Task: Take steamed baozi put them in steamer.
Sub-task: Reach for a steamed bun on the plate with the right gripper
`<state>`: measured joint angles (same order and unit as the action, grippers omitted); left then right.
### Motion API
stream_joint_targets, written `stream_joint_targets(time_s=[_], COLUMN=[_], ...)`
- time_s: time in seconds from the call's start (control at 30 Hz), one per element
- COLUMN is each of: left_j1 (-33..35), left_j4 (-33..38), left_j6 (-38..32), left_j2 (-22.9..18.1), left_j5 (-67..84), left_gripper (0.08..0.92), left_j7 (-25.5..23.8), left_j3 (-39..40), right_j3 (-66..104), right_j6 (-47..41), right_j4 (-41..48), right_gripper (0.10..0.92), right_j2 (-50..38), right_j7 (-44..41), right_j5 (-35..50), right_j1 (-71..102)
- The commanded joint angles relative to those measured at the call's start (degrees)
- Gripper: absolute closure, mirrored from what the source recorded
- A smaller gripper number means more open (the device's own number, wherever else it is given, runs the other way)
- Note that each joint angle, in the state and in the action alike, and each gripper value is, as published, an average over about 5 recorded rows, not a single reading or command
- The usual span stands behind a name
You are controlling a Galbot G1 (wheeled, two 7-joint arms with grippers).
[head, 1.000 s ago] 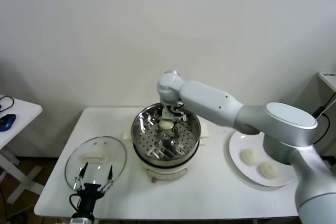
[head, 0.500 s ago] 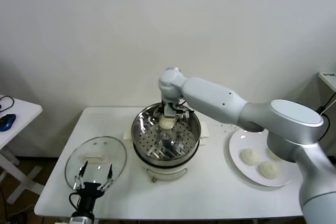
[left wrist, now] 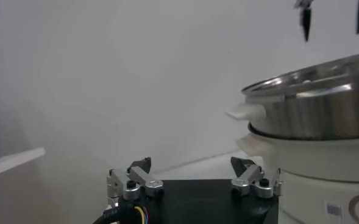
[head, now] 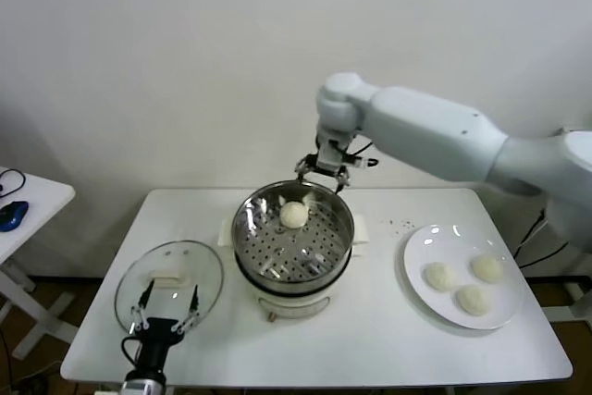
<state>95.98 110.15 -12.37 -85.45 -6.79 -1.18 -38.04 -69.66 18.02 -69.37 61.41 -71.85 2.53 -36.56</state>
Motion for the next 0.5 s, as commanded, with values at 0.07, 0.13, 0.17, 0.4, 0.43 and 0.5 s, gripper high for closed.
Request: stream_joint_targets(time_s=[0.07,0.13,0.17,0.4,0.43,0.5], left_j1=[0.6,0.76,0.82,1.09,1.09,1.1], left_j4=[0.9,1.15,1.23,1.6,1.64,1.72], left_j6=[-1.59,-1.69,-1.72,-1.66,-1.62,-1.54], left_j2=[0.57,0.59,0.58,0.33,0.31,0.26], left_j5=[1.65,1.68,1.65,1.11,1.02,0.83], left_gripper=[0.177,0.177,0.177,0.177,0.177,0.177], left_j7=[0.19,0.09,0.05,-0.22,-0.23,-0.26], left_j3=[0.35,0.37,0.4,0.7,0.7,0.66], right_j3=[-7.48,-6.29,-5.44,5.3,7.34,10.9], right_j6=[-16.92,-17.51,-17.58,-17.33,-17.29,-17.19], right_j4=[-2.87,-2.31,-2.0,-0.47,-0.32,0.17], right_gripper=[0.203,0.203,0.203,0.203,0.203,0.203], right_j2=[-17.89,-21.01,-22.23,-28.84,-29.33,-29.79], right_j7=[-0.94,-0.87,-0.87,-0.52,-0.34,0.04], right_j5=[22.14,20.77,19.74,9.89,8.58,6.6], right_j1=[-4.64,-1.9,-0.48,14.62,17.11,21.67])
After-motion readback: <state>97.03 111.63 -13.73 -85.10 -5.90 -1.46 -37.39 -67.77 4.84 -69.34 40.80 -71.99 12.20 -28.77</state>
